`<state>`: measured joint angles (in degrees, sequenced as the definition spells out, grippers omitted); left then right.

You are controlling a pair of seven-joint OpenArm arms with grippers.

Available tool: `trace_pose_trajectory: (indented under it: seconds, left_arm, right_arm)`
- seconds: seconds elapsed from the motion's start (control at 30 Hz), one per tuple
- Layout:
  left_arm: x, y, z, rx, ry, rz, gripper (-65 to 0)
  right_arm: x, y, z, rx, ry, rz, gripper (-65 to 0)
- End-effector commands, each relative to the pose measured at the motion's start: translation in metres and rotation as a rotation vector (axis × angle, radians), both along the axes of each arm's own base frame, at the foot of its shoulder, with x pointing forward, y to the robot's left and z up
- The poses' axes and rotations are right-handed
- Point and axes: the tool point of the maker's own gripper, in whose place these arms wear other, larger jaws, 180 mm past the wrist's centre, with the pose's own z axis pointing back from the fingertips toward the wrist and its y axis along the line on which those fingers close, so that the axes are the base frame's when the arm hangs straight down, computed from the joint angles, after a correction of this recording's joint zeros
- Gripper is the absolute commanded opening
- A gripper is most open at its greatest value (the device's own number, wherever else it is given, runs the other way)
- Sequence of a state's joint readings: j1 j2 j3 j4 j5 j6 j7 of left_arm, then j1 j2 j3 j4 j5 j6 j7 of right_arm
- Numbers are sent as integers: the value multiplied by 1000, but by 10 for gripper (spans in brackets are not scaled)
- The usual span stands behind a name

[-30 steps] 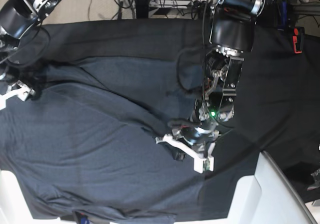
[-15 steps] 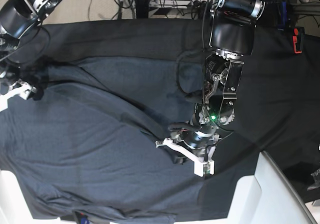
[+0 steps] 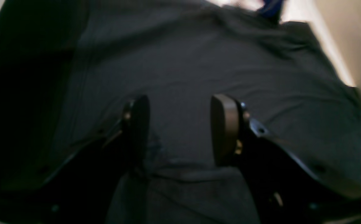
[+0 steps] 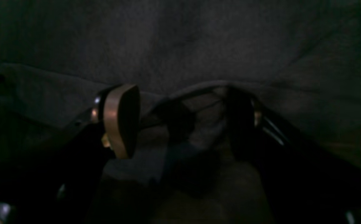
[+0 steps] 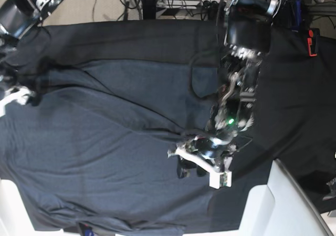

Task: Fold the T-shirt properly
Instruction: 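Release the shirt and raise the left gripper back toward the collar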

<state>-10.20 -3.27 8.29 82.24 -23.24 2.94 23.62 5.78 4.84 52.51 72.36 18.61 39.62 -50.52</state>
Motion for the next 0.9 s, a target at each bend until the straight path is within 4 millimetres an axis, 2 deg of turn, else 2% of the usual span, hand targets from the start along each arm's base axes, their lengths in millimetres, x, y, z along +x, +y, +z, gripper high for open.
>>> trace_pose_trajectory:
  seconds: [0.0, 0.1, 0.17, 0.2, 0.27, 0.33, 0.4, 0.5, 0.67, 0.8, 0.87]
  left_arm:
    - [3, 8, 23, 15, -72, 4, -344]
    - [-17, 30, 32, 69, -106, 1, -346]
    - [-31, 44, 38, 117, -122, -12, -346]
    - [-43, 50, 35, 143, -113, -23, -346]
    - [-63, 58, 30, 183, -97, -45, -346]
    - [-86, 59, 18, 189, -57, -58, -347]
    - [-111, 71, 3, 187, -1, -24, -347]
    - [-144, 94, -20, 180, 86, 51, -347]
    - [-197, 124, -52, 152, 219, 192, -347]
    - [-223, 133, -68, 149, 288, 235, -344]
    - [-228, 133, -73, 142, 304, 242, -344]
  right_arm:
    - [11, -18, 27, -69, -75, -7, -245]
    - [6, -32, 45, -139, -99, -18, -245]
    - [-6, -44, 44, -145, -91, -59, -245]
    - [-13, -54, 44, -147, -88, -94, -245]
    - [-25, -60, 31, -108, -64, -142, -240]
    - [-33, -67, 17, -65, -31, -165, -240]
    - [-42, -69, -5, 0, 16, -180, -240]
    - [-45, -70, -21, 58, 36, -200, -242]
    - [-47, -72, -36, 106, 19, -245, -240]
    - [-38, -68, -44, 154, 3, -263, -240]
    - [-34, -65, -47, 179, 2, -268, -240]
